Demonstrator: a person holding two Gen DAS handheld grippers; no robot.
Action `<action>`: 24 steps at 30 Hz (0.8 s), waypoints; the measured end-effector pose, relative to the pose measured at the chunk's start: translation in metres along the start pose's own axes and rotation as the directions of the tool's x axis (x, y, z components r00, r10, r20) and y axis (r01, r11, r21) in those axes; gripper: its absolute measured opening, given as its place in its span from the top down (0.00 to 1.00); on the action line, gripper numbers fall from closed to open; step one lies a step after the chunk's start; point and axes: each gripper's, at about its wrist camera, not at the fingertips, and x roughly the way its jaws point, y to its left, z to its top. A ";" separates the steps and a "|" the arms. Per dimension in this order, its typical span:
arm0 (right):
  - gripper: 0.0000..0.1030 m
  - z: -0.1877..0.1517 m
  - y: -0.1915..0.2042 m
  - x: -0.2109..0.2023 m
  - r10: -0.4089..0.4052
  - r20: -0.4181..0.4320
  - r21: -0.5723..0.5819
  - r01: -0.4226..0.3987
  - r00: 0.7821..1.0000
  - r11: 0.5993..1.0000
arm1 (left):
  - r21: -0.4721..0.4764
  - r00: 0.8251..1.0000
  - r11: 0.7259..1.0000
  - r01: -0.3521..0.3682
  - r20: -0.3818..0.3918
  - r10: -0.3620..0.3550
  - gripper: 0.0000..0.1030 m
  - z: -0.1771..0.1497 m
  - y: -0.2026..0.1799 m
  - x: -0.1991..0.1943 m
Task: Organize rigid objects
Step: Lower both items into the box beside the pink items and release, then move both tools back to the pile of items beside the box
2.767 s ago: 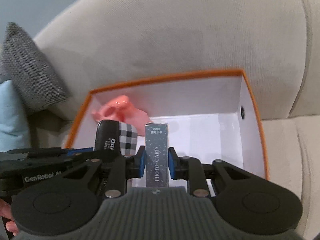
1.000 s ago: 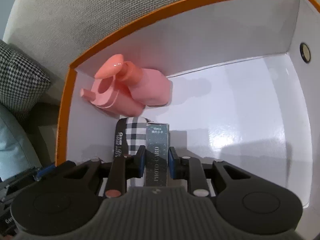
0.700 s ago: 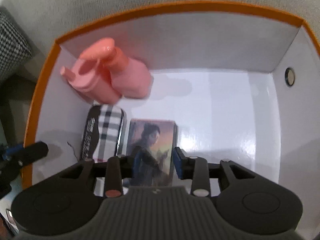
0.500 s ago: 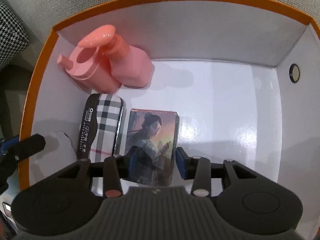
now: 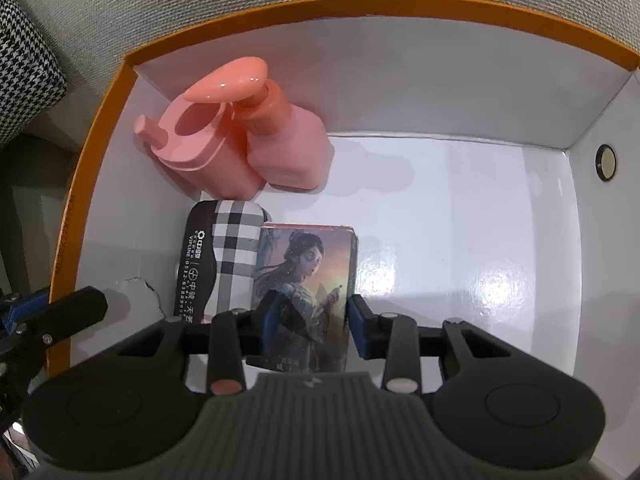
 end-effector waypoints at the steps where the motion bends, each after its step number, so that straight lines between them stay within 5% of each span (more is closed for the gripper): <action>1: 0.62 -0.001 0.001 -0.001 -0.004 0.006 -0.004 0.004 1.000 1.000 | -0.003 1.000 1.000 0.001 -0.002 -0.001 0.86 0.000 0.000 0.000; 10: 0.61 -0.022 0.026 -0.047 -0.081 0.163 -0.165 0.109 0.983 0.980 | -0.035 0.998 0.999 0.031 0.053 -0.029 0.83 -0.011 -0.001 -0.028; 24: 0.57 -0.117 0.061 -0.160 -0.074 0.462 -0.283 0.225 0.884 0.932 | 0.069 0.980 0.994 0.090 0.171 -0.101 0.83 -0.066 -0.049 -0.121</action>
